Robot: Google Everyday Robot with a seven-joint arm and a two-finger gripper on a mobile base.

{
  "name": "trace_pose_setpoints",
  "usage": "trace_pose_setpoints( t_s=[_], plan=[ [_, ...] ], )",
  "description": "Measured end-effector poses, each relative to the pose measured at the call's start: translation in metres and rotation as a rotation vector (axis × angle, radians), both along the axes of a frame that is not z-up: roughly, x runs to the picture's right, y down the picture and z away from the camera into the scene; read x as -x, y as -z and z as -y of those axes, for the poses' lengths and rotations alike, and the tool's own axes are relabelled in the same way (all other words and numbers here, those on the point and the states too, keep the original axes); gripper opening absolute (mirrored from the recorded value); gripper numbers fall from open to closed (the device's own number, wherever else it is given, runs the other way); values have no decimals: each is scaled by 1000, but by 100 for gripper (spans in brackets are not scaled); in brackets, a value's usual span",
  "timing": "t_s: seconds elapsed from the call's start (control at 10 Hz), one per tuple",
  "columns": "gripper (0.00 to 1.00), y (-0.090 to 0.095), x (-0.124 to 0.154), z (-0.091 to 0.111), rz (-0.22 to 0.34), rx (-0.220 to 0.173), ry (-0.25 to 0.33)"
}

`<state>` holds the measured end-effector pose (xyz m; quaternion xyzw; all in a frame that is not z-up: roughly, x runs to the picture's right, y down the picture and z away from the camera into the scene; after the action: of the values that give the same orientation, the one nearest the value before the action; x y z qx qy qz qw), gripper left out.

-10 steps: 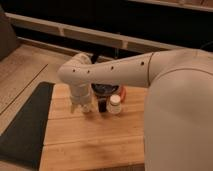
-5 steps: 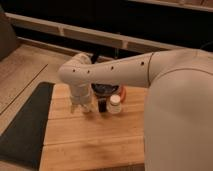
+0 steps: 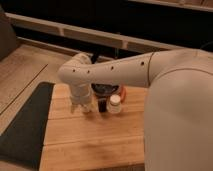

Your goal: Place the ceramic cup over the eraser

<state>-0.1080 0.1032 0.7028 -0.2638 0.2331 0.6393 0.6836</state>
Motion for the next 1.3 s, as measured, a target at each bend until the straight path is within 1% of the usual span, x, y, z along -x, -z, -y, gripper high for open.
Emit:
trace_pose_setpoints(
  t_s=[0.7, 0.8, 0.9, 1.0, 1.1, 1.2, 1.3],
  plan=[
    [65, 0, 0, 0, 0, 0, 0],
    [65, 0, -1, 2, 3, -6, 2],
    [65, -2, -3, 9, 15, -30, 20],
    [65, -5, -11, 26, 37, -82, 52],
    [65, -6, -25, 54, 72, -162, 103],
    [65, -4, -40, 79, 101, -238, 134],
    [65, 0, -56, 99, 116, -301, 148]
  ],
)
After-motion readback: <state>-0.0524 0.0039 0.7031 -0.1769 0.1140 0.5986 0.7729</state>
